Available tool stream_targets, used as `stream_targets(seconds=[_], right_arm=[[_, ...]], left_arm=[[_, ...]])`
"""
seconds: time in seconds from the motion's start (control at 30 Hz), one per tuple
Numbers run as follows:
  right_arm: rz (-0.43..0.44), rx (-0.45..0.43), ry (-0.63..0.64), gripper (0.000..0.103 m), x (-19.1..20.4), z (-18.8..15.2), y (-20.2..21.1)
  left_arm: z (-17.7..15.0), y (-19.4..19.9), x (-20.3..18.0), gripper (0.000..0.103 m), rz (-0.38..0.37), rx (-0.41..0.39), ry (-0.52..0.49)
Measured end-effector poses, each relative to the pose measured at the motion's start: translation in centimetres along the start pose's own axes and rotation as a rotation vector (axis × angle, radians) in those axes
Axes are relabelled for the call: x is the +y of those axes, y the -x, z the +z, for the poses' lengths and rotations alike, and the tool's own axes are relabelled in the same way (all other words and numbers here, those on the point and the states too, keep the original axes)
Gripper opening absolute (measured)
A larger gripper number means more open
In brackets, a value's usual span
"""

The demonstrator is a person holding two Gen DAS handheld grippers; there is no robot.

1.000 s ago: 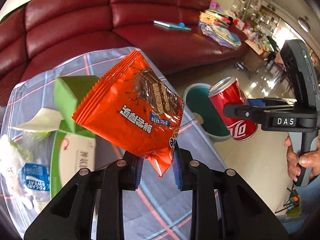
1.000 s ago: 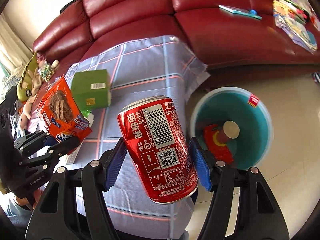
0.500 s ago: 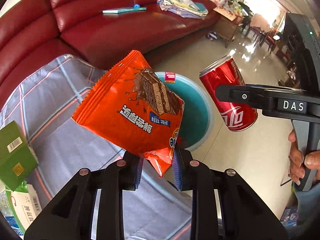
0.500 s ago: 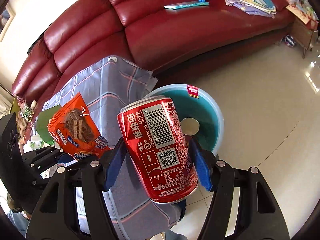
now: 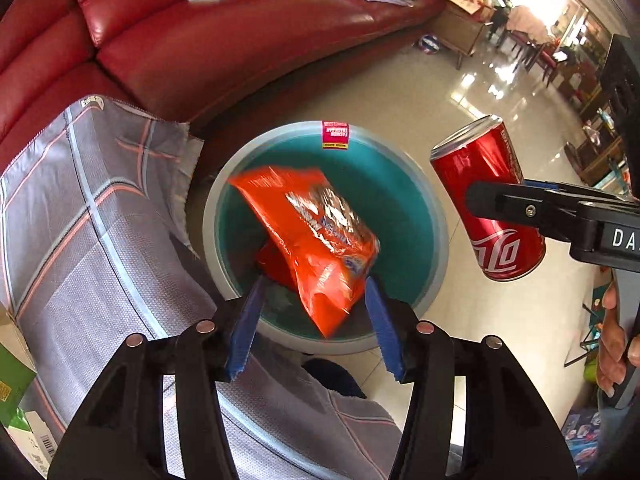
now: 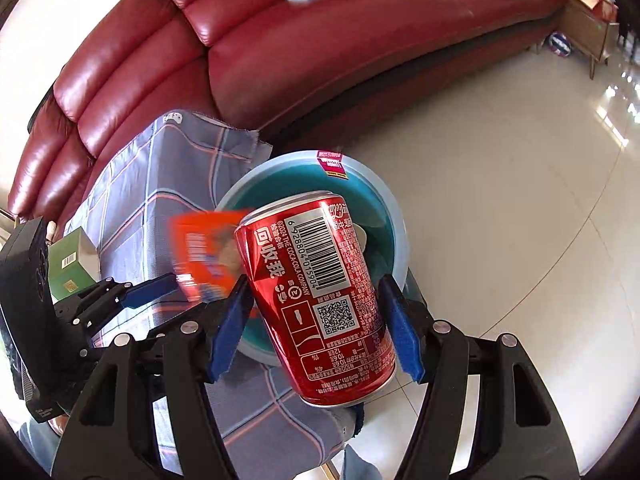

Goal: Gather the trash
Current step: 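Carry the wafer packet and cola can over the teal bin and release both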

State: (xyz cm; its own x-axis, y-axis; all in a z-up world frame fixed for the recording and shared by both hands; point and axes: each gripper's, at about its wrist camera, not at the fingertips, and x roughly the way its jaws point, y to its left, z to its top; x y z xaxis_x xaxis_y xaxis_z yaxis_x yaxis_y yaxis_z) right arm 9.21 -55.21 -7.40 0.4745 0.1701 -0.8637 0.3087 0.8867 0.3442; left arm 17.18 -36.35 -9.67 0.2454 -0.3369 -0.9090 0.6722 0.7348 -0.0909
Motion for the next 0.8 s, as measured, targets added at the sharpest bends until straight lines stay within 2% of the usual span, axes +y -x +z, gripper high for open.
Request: stream_targets(seconds=[0.13,0.2,0.27,0.33,0.77,0.8], right_arm=[[0.002,0.005,-0.002,0.062,0.2,0.3,-0.6],[0.003,0.007,0.002,0.062,0.5,0.4,-0.7],[0.006,0.010,0.012,0.062,0.9,0.5,-0.8],[0.006,0.015,0.024,0.062,1.3,0.5,-1.0],[0.002,0.068,0.098,0.063,5.0,0.6,-2.8],[0.007,0.074,0.102,0.066,5.2,0.7,-2.9]], left_arm=[[-0.1,-0.1,0.5,0.058,0.020,0.009,0.012],[-0.4,0.4,0.9,0.072,0.025,0.004,0.025],[-0.9,1.2,1.4,0.091,0.036,-0.023,0.038],[-1.5,2.0,1.6,0.097,0.048,-0.049,0.051],[-3.3,6.1,5.7,0.099,0.058,-0.092,0.165],[-3.5,6.3,6.1,0.099,0.058,-0.096,0.174]])
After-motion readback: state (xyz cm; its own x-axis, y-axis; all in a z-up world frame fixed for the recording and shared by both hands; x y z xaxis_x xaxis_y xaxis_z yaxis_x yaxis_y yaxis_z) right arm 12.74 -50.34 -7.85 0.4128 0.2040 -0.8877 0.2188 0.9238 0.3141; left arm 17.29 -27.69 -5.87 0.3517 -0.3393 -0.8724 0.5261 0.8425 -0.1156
